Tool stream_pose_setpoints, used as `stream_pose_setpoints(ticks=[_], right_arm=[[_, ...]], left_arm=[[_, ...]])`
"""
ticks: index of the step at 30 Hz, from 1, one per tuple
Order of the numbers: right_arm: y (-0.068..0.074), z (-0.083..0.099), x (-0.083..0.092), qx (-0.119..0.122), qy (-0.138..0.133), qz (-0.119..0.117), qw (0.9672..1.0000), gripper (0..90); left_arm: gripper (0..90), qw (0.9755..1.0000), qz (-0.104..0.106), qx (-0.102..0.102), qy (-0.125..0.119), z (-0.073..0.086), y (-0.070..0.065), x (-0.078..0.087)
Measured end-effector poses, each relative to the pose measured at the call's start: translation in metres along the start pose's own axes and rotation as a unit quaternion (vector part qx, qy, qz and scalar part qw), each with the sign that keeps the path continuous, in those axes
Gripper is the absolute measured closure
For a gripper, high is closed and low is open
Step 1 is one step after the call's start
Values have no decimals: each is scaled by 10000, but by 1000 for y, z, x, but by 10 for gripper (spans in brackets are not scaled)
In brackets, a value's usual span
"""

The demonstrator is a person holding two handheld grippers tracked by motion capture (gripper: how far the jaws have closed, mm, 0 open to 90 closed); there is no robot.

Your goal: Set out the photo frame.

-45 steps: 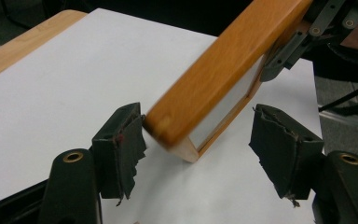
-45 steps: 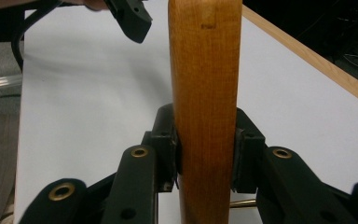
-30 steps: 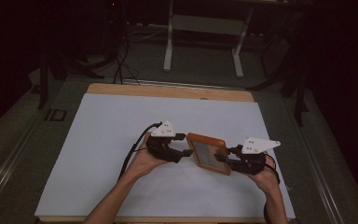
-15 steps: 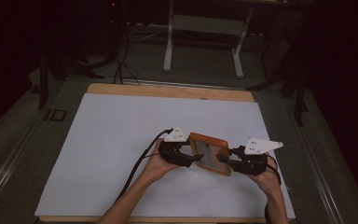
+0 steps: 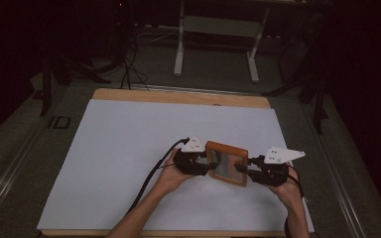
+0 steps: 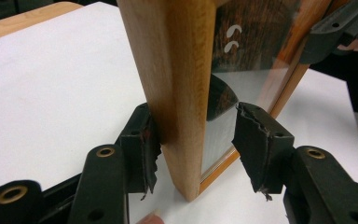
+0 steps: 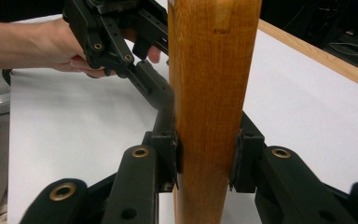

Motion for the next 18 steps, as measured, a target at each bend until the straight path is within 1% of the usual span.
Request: stream_pose_setpoints(ticks=[4, 7, 8, 9, 10, 11, 13, 15, 18], right_arm=[[-2, 2, 1, -12, 20, 50, 10000, 680], [-7, 4, 2, -90, 21, 140, 9999, 673], [-7, 4, 2, -90, 21, 140, 9999, 673], [-8, 5, 3, -125, 18, 113, 9999, 670], [-9, 7, 4, -212, 16, 100, 9997, 665], [-9, 7, 4, -212, 16, 100, 9997, 665], [-10, 8, 4, -224, 18, 95, 9997, 661], [-12, 11, 5, -296, 39, 93, 9995, 652], [-12, 11, 6, -311, 41, 86, 9995, 653]], left_arm=[[528, 9999, -60, -100, 60, 0, -1, 1], [562, 9996, -128, -235, 115, -1, -3, 1], [568, 9996, -128, -235, 115, -1, -3, 1], [568, 9994, -156, -287, 147, -1, -3, 0], [573, 9993, -175, -302, 149, -2, -4, 0], [573, 9992, -180, -331, 166, -2, -4, -1], [581, 9991, -189, -342, 187, -2, -4, -1], [589, 9987, -229, -386, 238, -4, -6, -1], [591, 9988, -232, -373, 236, -4, -6, -1]])
Point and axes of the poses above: each handheld gripper's, and its own axes: x roughly backward along the jaws, z roughly out of its underside, y roughly to its left, the point moved 9 cm from there along -x, roughly forward along the jaws, and after that the axes turned 4 degrees about -y, right-handed, at the moved point
